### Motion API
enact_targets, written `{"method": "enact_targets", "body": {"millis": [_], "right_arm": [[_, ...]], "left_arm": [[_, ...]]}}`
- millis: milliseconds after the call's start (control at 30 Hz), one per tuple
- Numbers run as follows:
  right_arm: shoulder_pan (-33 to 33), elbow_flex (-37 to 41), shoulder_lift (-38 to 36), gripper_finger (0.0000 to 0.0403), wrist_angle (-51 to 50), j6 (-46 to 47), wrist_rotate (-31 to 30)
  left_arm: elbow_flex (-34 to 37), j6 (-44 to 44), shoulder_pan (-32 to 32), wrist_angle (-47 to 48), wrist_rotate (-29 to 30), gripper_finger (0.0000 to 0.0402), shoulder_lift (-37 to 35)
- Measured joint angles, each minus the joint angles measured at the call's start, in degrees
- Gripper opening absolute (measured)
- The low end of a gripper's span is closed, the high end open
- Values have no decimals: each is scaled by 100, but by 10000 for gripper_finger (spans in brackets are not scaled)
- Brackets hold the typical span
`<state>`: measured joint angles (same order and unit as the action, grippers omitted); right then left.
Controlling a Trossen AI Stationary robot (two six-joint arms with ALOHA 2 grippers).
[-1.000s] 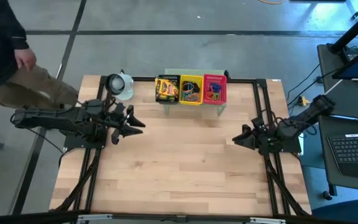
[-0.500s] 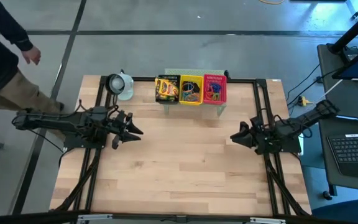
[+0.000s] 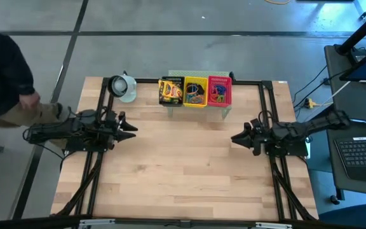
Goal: Pick & Place Office Desk Supplies
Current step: Return to Home Position
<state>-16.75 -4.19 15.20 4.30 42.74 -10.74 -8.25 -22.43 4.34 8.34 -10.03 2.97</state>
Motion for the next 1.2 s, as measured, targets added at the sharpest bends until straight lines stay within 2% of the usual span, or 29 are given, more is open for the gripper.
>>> {"method": "enact_targets", "body": {"millis": [200, 333, 467, 600, 733, 900, 1200], "right_arm": [[398, 342, 7, 109, 492, -64, 319], [655, 333, -2, 109, 509, -281, 524], [844, 333, -2, 109, 511, -295, 1010], [951, 333, -2, 109, 511, -328, 1159], [970, 332, -2, 109, 490, -689, 623], [970, 328, 24, 109, 395, -721, -77], [970, 327, 25, 109, 207, -726, -126]], "left_arm": [[20, 245, 0, 355, 227, 143, -294], [333, 309, 0, 63, 307, 143, -296], [675, 493, 0, -918, 311, 143, -195], [743, 756, 2, -1007, 426, 143, -129], [745, 836, 1, -938, 769, 143, 68], [752, 836, 2, -911, 1029, 143, 279], [761, 981, 2, -939, 1041, 143, 325]]}}
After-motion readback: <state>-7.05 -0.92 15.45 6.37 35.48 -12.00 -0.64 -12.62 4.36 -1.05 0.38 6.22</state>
